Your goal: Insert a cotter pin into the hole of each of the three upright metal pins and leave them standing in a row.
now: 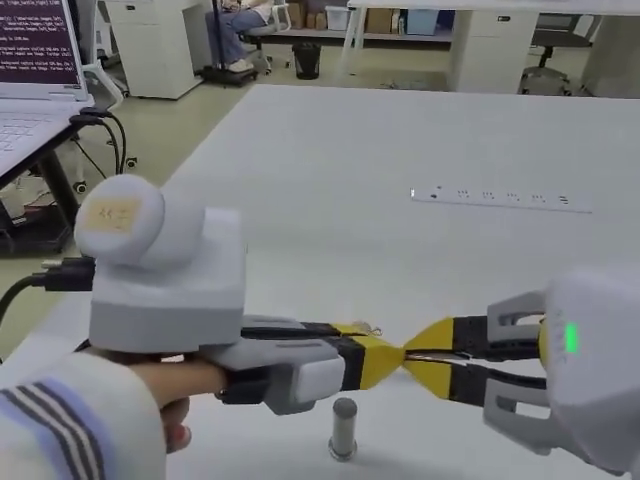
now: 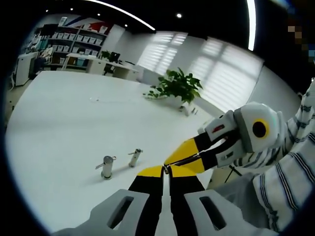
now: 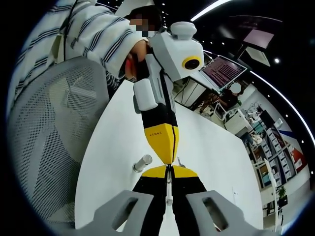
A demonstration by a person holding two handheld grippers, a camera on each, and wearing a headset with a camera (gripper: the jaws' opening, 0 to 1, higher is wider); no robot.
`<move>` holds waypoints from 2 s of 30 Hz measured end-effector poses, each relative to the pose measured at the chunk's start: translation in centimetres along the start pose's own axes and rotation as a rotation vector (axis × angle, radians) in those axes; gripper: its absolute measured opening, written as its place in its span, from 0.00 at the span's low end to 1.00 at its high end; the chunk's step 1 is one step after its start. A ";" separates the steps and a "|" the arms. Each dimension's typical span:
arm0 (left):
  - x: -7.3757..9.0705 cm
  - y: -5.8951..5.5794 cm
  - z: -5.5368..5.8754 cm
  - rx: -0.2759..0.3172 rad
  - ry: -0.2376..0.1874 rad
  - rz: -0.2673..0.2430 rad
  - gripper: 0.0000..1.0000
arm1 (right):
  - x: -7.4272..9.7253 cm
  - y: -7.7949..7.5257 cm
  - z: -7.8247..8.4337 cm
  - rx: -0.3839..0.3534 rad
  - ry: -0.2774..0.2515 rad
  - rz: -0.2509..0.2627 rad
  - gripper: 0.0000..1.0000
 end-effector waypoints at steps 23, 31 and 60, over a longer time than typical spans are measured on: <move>0.3 -0.3 0.5 0.021 0.009 -0.009 0.00 | -0.2 0.1 -0.2 -0.025 -0.048 -0.020 0.08; 0.8 -0.3 0.5 0.010 0.005 -0.009 0.00 | -0.5 0.0 0.6 -0.217 -0.090 -0.111 0.27; 1.8 -2.5 -0.1 -0.361 0.042 -0.004 0.00 | -0.2 1.0 0.9 -0.549 -0.248 -0.404 0.00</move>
Point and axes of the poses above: the centre of the closed fingertips' face, and the gripper's own axes: x roughly backward along the fingers, y roughly to its left, z roughly out of its underside, the point moved 5 cm from there along x, roughly backward along the fingers, and after that the axes turned 12 degrees about y, right-handed, at the moved point
